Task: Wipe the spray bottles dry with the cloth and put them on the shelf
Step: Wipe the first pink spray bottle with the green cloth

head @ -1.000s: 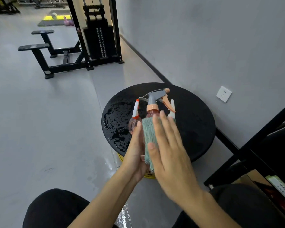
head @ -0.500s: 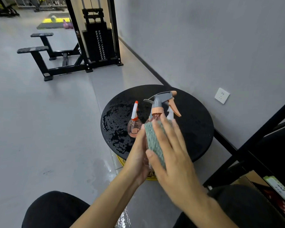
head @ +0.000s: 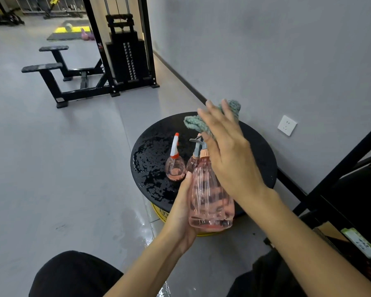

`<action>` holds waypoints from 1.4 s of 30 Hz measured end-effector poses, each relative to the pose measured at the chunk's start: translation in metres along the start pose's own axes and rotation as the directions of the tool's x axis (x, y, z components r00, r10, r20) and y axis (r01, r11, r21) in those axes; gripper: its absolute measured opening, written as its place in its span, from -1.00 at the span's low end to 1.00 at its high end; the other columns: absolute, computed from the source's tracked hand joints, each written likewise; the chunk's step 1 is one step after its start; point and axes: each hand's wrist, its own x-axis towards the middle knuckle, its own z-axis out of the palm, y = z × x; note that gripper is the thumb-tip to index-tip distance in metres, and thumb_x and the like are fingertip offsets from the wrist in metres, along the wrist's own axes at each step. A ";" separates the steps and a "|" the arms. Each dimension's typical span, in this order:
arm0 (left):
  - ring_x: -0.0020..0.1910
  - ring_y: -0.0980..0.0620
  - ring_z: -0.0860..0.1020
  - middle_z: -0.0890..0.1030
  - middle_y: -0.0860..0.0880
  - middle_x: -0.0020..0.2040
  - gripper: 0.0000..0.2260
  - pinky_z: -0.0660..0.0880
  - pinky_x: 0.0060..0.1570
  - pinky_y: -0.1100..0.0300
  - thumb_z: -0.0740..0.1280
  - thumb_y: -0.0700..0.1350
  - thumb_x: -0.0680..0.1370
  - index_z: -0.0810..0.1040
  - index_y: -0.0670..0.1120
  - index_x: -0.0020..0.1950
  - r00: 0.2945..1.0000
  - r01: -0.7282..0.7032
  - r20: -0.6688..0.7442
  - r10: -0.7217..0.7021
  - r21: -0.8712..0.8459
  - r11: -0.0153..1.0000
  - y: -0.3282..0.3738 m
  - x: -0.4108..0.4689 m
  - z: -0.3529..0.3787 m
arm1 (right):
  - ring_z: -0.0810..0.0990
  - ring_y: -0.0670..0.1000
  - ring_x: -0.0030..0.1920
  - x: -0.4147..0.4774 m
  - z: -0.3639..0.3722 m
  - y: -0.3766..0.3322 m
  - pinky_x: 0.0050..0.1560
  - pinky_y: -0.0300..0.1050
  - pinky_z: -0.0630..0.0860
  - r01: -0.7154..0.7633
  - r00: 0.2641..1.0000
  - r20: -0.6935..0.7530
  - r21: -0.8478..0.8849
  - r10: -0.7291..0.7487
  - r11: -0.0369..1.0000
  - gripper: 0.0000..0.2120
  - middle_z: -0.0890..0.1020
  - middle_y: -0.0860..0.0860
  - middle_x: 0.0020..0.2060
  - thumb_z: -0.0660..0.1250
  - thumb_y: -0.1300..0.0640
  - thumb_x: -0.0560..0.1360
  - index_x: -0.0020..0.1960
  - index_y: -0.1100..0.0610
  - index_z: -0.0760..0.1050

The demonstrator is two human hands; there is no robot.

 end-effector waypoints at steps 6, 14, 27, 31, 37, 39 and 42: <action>0.03 -0.12 0.67 0.68 -0.15 0.10 -0.55 0.55 0.04 -0.02 0.15 0.24 0.53 0.69 -0.01 0.08 0.999 -0.026 -0.039 0.026 -0.016 1.000 0.006 -0.004 0.001 | -0.28 -0.07 0.55 0.000 -0.004 0.012 0.43 0.33 -0.32 0.006 0.959 0.270 -0.327 0.087 0.945 -0.38 -0.07 -0.11 0.57 -0.11 -0.25 0.60 0.58 -0.02 -0.03; -0.06 -0.08 0.69 0.70 -0.10 0.04 -0.58 0.56 0.08 -0.06 0.13 0.22 0.56 0.73 0.05 -0.03 1.000 -0.030 0.008 0.031 -0.008 1.000 0.005 -0.005 0.002 | -0.23 -0.24 0.52 -0.021 -0.006 0.010 0.48 -0.09 -0.31 0.046 0.909 0.417 -0.166 0.028 0.985 -0.32 -0.07 -0.17 0.56 -0.26 -0.28 0.54 0.58 -0.01 -0.03; -0.16 -0.13 0.68 0.70 -0.15 -0.03 -0.56 0.60 -0.07 -0.13 0.17 0.24 0.54 0.69 -0.02 0.05 1.000 -0.030 0.011 0.030 0.002 1.000 0.007 -0.003 0.000 | -0.26 -0.28 0.50 -0.016 -0.021 0.009 0.50 -0.16 -0.28 0.107 0.829 0.559 -0.148 -0.006 0.983 -0.36 -0.14 -0.20 0.54 -0.25 -0.28 0.56 0.58 -0.04 -0.10; 0.02 -0.12 0.66 0.67 -0.16 0.12 -0.55 0.53 0.14 -0.08 0.15 0.19 0.56 0.60 -0.07 0.22 0.999 -0.050 0.002 0.050 0.033 0.998 0.007 -0.005 0.004 | -0.28 -0.23 0.51 -0.002 -0.026 0.016 0.51 -0.09 -0.30 0.120 0.835 0.548 -0.264 0.047 0.957 -0.34 -0.19 -0.20 0.53 -0.31 -0.30 0.53 0.57 -0.06 -0.18; -0.09 -0.09 0.69 0.70 -0.12 0.04 -0.53 0.58 -0.01 -0.06 0.15 0.26 0.51 0.66 -0.02 0.11 0.998 -0.040 0.053 0.036 0.075 0.996 0.011 -0.005 0.004 | -0.31 -0.23 0.50 -0.008 -0.025 0.010 0.50 -0.09 -0.33 0.089 0.830 0.554 -0.247 0.065 0.965 -0.30 -0.23 -0.18 0.53 -0.29 -0.33 0.50 0.56 -0.05 -0.22; -0.05 -0.11 0.69 0.68 -0.13 0.10 -0.50 0.60 -0.02 -0.05 0.15 0.26 0.52 0.57 -0.03 0.26 0.997 -0.052 0.054 0.048 0.079 0.996 0.013 -0.005 0.001 | -0.30 -0.28 0.49 -0.014 -0.027 0.005 0.51 -0.12 -0.31 0.091 0.815 0.577 -0.200 0.042 0.976 -0.31 -0.20 -0.21 0.53 -0.27 -0.32 0.51 0.57 -0.06 -0.19; 0.01 -0.12 0.67 0.68 -0.13 0.11 -0.53 0.58 0.01 -0.05 0.09 0.25 0.57 0.60 0.00 0.23 0.998 -0.032 0.053 0.026 0.105 0.994 0.012 -0.005 0.001 | -0.32 -0.24 0.50 -0.006 -0.028 0.010 0.53 -0.03 -0.27 0.094 0.820 0.567 -0.258 0.072 0.961 -0.30 -0.24 -0.20 0.53 -0.29 -0.32 0.50 0.56 -0.06 -0.22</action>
